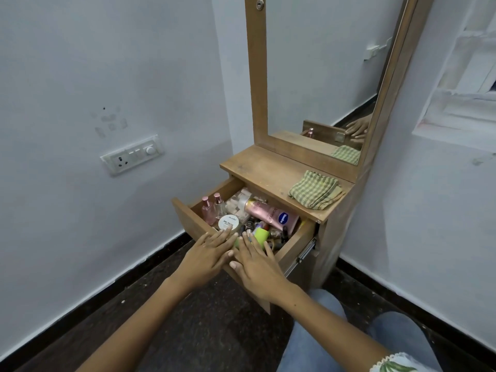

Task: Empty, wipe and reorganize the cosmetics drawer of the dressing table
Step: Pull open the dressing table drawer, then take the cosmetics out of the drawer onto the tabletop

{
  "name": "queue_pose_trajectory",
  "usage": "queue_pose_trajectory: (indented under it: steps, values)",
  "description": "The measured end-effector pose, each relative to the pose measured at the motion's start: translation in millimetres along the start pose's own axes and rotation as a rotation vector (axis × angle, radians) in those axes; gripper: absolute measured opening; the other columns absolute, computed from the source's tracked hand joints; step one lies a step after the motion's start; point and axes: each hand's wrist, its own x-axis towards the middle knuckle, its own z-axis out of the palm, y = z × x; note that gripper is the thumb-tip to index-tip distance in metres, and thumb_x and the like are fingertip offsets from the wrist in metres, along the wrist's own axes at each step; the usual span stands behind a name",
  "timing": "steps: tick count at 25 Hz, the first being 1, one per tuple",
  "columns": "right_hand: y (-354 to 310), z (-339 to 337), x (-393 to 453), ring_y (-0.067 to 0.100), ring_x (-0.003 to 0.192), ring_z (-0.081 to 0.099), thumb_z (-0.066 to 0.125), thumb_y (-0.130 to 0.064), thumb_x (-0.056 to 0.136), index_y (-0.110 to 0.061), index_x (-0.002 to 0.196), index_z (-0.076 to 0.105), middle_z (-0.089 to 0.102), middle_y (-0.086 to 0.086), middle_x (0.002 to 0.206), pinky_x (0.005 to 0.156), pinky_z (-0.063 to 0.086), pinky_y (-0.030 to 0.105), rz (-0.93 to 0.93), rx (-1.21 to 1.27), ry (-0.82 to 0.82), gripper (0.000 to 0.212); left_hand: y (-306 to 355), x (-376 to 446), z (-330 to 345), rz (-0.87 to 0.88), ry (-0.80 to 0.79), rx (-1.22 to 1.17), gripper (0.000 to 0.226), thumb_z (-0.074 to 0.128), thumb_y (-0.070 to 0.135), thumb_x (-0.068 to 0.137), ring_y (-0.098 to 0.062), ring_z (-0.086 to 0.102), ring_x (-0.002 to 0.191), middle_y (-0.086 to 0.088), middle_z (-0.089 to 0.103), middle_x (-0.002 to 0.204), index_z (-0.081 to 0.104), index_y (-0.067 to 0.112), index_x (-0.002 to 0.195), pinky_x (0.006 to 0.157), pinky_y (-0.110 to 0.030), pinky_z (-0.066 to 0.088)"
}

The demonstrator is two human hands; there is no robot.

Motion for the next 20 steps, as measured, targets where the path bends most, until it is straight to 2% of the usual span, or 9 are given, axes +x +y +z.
queue_pose_trajectory:
  steps: [4,9,17,20]
  values:
    - [-19.1,9.7,-7.5,0.018,0.147,-0.011,-0.018,-0.065,0.067,-0.01,0.152,0.001,-0.002,0.007,0.161,0.117,-0.006,0.041,-0.021,0.026,-0.012,0.103,-5.4,-22.9,0.1,-0.023,-0.013,0.004,0.079,-0.017,0.069,0.081,-0.006,0.004,0.146,0.01,0.006,0.156,0.009,0.037,0.148,0.116,-0.029,-0.003]
    - [-28.6,17.4,-13.3,0.019,0.147,-0.011,-0.018,-0.065,0.068,-0.01,0.152,0.002,-0.001,0.007,0.161,0.116,-0.006,0.04,-0.025,0.005,-0.008,0.102,-3.1,-37.4,-4.2,-0.038,-0.037,-0.004,0.084,-0.019,0.07,0.078,-0.002,-0.001,0.143,0.012,0.003,0.156,0.01,0.035,0.149,0.116,-0.029,-0.003]
    - [-37.7,19.0,-17.9,0.019,0.148,-0.009,-0.019,-0.067,0.061,-0.009,0.152,0.002,0.001,0.006,0.161,0.118,-0.003,0.042,0.003,0.051,-0.03,0.11,-1.4,-41.7,-11.1,-0.057,-0.028,-0.015,0.1,-0.023,0.075,0.072,-0.007,0.015,0.145,0.01,0.02,0.156,0.024,0.031,0.148,0.117,-0.033,0.01]
    - [-36.9,18.8,-16.1,0.019,0.148,-0.008,-0.013,-0.068,0.071,-0.009,0.152,0.003,0.002,0.006,0.161,0.118,-0.002,0.044,0.011,0.069,-0.053,0.102,-0.6,-39.7,-11.1,-0.081,-0.018,-0.023,0.103,-0.022,0.077,0.071,-0.007,0.02,0.144,0.01,0.026,0.154,0.031,0.032,0.146,0.117,-0.034,0.015]
